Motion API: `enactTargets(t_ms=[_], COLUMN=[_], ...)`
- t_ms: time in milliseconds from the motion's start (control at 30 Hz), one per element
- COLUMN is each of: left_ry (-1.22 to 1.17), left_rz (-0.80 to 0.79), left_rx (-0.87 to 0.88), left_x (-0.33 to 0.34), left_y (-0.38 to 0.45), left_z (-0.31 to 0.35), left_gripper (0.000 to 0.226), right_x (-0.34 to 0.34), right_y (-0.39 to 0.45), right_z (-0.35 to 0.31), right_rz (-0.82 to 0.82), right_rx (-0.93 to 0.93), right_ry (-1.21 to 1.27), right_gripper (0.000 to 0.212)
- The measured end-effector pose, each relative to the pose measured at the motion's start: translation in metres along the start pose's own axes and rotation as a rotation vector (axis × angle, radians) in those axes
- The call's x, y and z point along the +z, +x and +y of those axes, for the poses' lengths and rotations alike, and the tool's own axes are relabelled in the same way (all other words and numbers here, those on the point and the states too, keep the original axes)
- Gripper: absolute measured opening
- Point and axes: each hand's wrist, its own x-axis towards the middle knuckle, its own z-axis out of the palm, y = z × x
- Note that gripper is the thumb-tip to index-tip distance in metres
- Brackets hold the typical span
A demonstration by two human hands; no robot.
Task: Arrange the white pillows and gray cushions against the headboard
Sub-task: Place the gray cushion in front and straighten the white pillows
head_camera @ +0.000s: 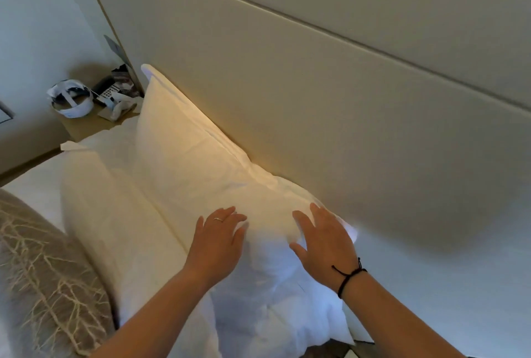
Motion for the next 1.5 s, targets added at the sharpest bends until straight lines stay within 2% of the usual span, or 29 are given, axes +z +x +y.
enactTargets(t_ms=[133, 233, 433, 567, 733, 900, 1100, 1267, 1500], left_ry=[0.072, 0.115, 0.225, 0.276, 0.289, 0.359, 0.472, 0.589, 0.713], left_rz=[-0.003, -0.009, -0.056, -0.091, -0.125, -0.110, -0.121, -0.140, -0.153], left_rx=[0.030, 0.043, 0.061, 0.065, 0.054, 0.067, 0.155, 0.269, 0.321], left_x=[0.009, 0.010, -0.001, -0.006, -0.016, -0.032, -0.050, -0.052, -0.060], left_y=[0.034, 0.044, 0.056, 0.066, 0.077, 0.091, 0.117, 0.147, 0.190], left_z=[0.017, 0.021, 0.015, 0.008, -0.005, -0.020, -0.031, -0.030, -0.039], left_gripper=[0.036, 0.035, 0.035, 0.037, 0.038, 0.055, 0.071, 0.060, 0.041], right_x=[0.006, 0.004, -0.003, -0.007, -0.010, 0.005, 0.009, 0.002, 0.000], right_y=[-0.004, 0.000, 0.022, 0.045, 0.079, 0.084, 0.068, 0.058, 0.057], right_z=[0.012, 0.017, 0.013, -0.001, -0.025, -0.035, -0.026, -0.024, -0.026], right_rz=[-0.062, -0.040, -0.098, -0.093, -0.124, -0.194, -0.103, -0.080, -0.017], right_rx=[0.097, 0.178, 0.123, 0.094, 0.175, 0.225, 0.233, 0.192, 0.235], right_ry=[0.154, 0.251, 0.284, 0.280, 0.224, 0.227, 0.238, 0.201, 0.218], right_gripper=[0.076, 0.080, 0.061, 0.063, 0.051, 0.048, 0.034, 0.026, 0.026])
